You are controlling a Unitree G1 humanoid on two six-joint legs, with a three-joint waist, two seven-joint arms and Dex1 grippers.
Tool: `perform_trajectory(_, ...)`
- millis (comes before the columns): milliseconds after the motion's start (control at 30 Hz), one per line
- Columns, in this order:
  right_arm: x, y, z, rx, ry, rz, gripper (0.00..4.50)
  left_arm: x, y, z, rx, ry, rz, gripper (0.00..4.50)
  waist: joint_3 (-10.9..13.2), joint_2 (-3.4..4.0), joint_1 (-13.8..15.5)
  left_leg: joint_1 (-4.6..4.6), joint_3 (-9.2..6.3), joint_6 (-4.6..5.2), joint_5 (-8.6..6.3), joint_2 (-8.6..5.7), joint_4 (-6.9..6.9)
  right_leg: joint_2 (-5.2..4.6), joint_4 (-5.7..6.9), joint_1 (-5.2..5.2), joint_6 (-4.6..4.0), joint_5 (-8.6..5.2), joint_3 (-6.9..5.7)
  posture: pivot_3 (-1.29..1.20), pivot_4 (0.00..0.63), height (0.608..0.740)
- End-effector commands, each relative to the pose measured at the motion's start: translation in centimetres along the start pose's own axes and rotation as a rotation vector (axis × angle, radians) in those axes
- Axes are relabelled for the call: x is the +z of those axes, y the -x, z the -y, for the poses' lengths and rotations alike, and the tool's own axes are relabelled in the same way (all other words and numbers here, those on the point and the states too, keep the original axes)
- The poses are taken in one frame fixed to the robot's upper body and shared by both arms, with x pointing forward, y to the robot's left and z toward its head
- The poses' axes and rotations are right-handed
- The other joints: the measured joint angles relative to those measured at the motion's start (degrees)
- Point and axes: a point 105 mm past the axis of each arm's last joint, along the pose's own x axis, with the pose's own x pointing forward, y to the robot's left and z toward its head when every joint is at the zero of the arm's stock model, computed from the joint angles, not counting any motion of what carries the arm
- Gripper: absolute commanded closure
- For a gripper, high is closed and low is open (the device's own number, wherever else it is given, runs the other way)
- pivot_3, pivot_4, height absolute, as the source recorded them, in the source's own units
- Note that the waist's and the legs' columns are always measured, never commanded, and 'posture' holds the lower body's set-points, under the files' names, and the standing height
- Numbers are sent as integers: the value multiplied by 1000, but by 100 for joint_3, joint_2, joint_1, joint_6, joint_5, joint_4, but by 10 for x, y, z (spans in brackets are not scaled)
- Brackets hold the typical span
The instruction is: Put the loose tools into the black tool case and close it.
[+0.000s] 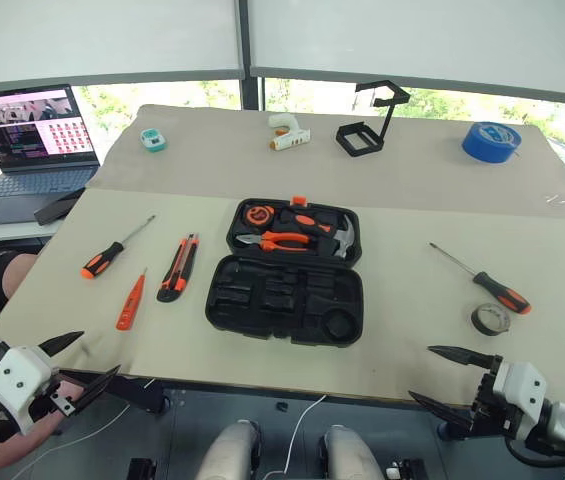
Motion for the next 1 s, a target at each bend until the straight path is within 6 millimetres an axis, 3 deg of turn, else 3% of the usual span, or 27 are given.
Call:
perform_trajectory(33, 9, -5, 3, 19, 14, 21, 14, 8, 1, -8, 43, 29, 32, 0, 0, 0, -3, 0, 0, 0, 0, 0, 0, 0, 0, 0, 0, 0, 0, 0, 150, 740)
perform_trajectory(100, 17, -14, 1, 49, 7, 69, 14, 13, 2, -16, 89, 93, 62, 0, 0, -1, -20, 3, 1, 0, 0, 1, 0, 1, 0, 0, -1, 1, 2, 0, 150, 740)
perform_trajectory(167, 45, -26, 3, 40, 46, 213, 14, 12, 9, -27, 167, 187, 79, 0, 0, -1, -41, 4, 1, 3, 2, 4, 1, 2, 5, 0, -2, 2, 2, 0, 150, 740)
perform_trajectory(333, 92, -45, 9, 39, -24, 425, 14, -22, 47, -43, 417, 419, 45, 0, -1, -2, -103, 6, 2, 9, 4, 27, 5, 8, 5, -3, -5, 4, 5, 0, 150, 740)
perform_trajectory(600, 118, -51, 7, -11, -42, 555, 14, -50, 83, -50, 583, 636, 17, 0, -15, -28, 13, 20, 2, -27, -22, 31, 9, 2, -1, -8, -8, 5, 1, 0, 150, 740)
perform_trajectory(800, 119, -53, 5, -24, -42, 567, 14, -19, 64, -74, 560, 712, 120, 0, -31, -55, 33, 24, 2, -29, -24, 34, 9, 5, -1, -9, -11, 7, 1, 0, 150, 740)
perform_trajectory(1000, 121, -58, 12, -50, -46, 576, 14, 22, 11, -113, 497, 588, 41, 0, -41, -68, 48, 37, 3, -31, -24, 37, 8, 30, 4, -6, -21, 14, 1, 0, 150, 740)
